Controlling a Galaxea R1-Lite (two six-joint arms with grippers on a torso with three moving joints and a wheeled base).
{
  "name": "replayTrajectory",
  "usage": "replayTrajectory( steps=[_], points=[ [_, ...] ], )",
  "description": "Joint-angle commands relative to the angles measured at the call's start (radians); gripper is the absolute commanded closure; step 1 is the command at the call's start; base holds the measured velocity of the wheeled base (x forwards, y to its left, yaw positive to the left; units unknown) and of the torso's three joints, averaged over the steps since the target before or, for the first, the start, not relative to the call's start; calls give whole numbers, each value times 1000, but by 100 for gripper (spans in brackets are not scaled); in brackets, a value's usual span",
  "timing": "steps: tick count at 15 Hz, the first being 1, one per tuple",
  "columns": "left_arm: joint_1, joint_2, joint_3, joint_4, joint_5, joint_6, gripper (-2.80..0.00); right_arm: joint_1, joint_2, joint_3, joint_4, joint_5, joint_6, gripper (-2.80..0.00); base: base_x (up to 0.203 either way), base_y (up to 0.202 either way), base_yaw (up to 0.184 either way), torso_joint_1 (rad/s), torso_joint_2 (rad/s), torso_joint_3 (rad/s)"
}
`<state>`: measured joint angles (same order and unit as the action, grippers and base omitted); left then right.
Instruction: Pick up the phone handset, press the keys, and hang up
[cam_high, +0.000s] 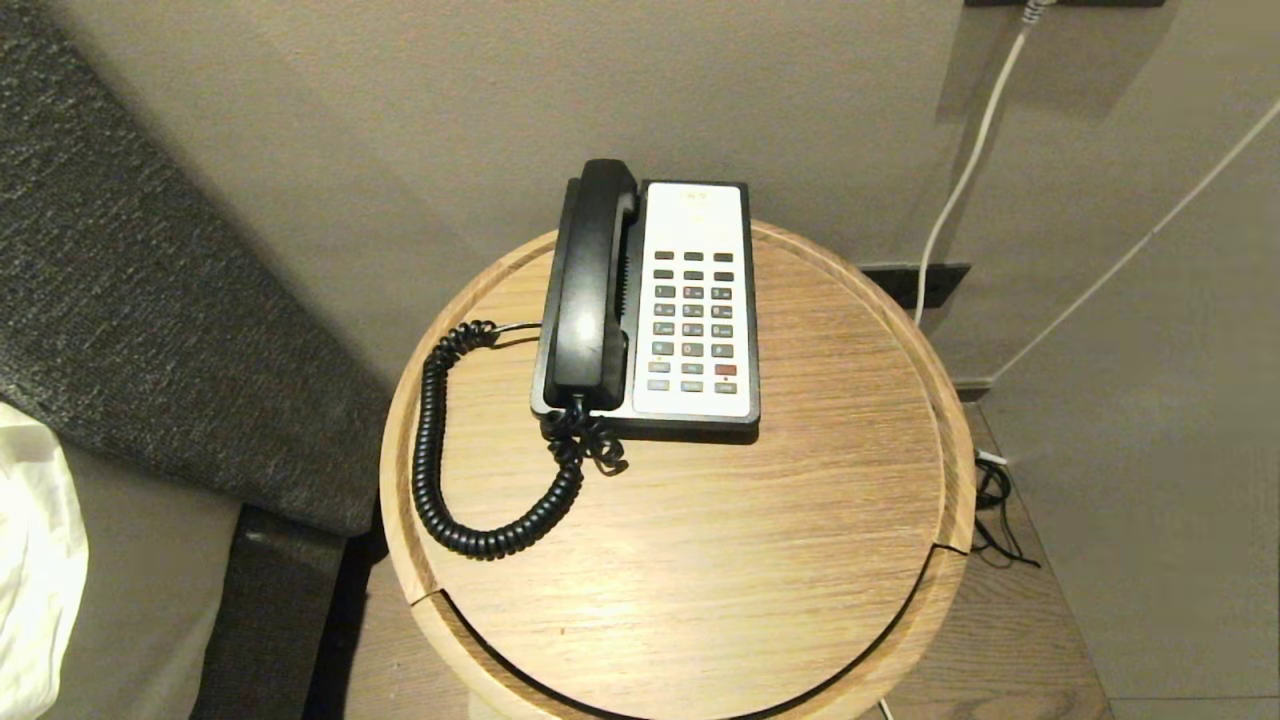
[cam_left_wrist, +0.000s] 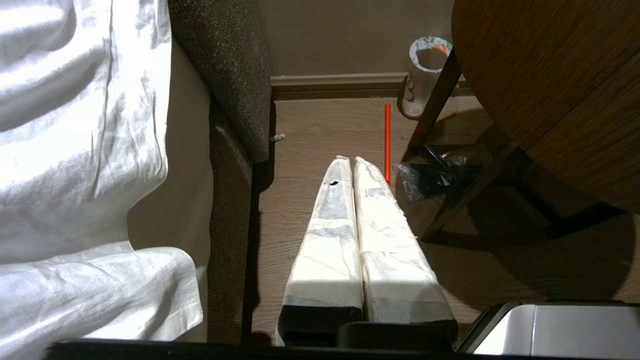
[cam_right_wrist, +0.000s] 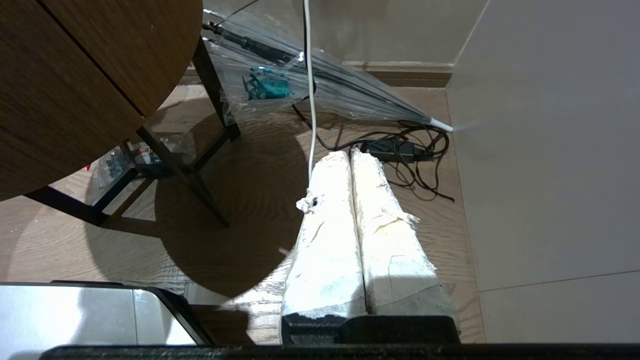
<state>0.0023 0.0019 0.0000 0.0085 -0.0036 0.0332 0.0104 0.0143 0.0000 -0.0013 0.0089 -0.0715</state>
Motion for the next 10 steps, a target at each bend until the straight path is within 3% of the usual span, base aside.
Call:
replayTrajectory(
  steps=[1,10],
  points=[
    [1,0,0,-1,2,-5,0,0,3,0,0,0,-1,0,0,0,0,7,4,36],
    [1,0,0,-1,5,-19,0,0,3,0,0,0,-1,0,0,0,0,2,3,190]
  ],
)
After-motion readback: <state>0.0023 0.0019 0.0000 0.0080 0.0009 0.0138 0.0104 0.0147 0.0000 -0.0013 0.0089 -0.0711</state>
